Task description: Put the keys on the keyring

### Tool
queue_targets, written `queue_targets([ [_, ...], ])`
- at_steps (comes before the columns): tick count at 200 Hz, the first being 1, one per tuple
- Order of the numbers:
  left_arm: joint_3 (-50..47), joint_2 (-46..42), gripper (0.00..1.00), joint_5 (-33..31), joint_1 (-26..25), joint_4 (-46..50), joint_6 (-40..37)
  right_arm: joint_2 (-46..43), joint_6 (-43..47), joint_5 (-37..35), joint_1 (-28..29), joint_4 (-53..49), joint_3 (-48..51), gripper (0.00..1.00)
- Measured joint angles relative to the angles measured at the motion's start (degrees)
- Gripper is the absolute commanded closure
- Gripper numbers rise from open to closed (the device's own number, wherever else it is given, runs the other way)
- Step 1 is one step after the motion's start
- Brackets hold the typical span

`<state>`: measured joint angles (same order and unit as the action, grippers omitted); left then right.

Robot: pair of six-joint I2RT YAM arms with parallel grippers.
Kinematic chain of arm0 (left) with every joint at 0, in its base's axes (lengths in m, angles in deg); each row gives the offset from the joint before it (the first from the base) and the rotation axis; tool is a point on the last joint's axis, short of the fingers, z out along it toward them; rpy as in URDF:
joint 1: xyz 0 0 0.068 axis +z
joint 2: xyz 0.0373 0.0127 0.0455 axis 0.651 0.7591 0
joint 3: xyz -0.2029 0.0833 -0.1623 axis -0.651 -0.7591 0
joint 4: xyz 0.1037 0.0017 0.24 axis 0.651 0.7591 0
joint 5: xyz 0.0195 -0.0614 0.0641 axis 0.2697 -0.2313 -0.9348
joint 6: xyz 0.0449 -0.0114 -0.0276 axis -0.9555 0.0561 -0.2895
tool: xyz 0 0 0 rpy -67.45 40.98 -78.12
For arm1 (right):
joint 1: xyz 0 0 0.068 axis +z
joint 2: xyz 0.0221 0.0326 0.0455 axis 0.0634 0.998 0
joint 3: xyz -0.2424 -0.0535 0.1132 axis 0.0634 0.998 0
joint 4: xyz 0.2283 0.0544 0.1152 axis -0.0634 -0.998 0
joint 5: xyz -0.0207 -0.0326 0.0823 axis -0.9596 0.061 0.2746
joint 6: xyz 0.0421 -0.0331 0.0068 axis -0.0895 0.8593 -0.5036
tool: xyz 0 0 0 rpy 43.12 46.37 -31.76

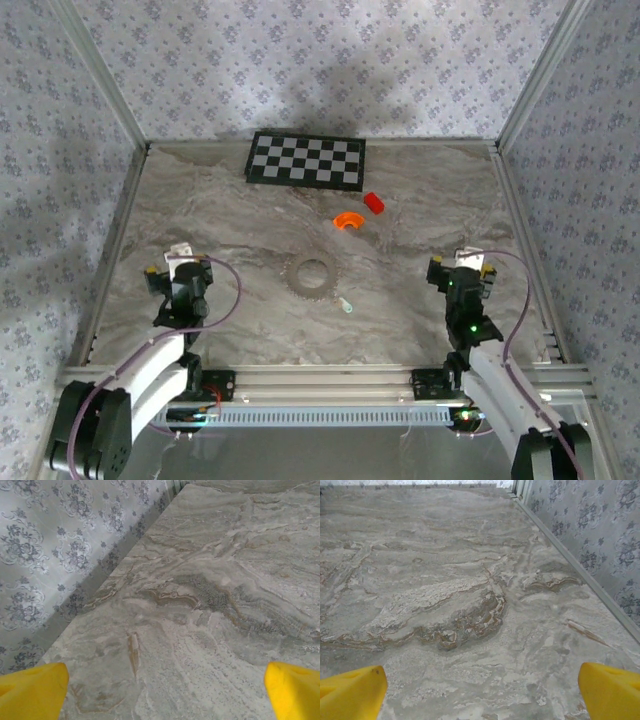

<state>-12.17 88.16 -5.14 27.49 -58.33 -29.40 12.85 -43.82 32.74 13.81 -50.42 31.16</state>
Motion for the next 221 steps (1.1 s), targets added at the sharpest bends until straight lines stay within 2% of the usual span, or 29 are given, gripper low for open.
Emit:
queue_targets([
  [50,2.9,9.6,0.0,4.4,3.8,-6.2,0.0,16.7,1.6,2.1,-1.9,16.6,0.0,0.0],
  [78,5.0,13.6,0.0,6.5,4.7,-9.4,0.0,22.6,2.1,3.5,-2.7,23.8,-0.2,0.0],
  [145,8.3,23.1,0.0,9.3,5.7,-17.0,-1.5,33.0,3.1,6.4,-5.0,31.6,-5.4,0.0],
  [174,8.6,24.2,0.0,10.6,6.6,-19.2,-1.5,36.2,3.5,7.6,-5.7,34.7,-6.6,0.0],
  [198,8.9,24.9,0.0,11.6,7.2,-20.0,-1.5,43.7,4.4,8.3,-7.0,42.5,-6.6,0.0],
  [221,9.0,25.1,0.01,12.7,7.5,-20.3,-1.5,45.5,4.5,9.9,-8.3,43.1,-6.6,0.0],
])
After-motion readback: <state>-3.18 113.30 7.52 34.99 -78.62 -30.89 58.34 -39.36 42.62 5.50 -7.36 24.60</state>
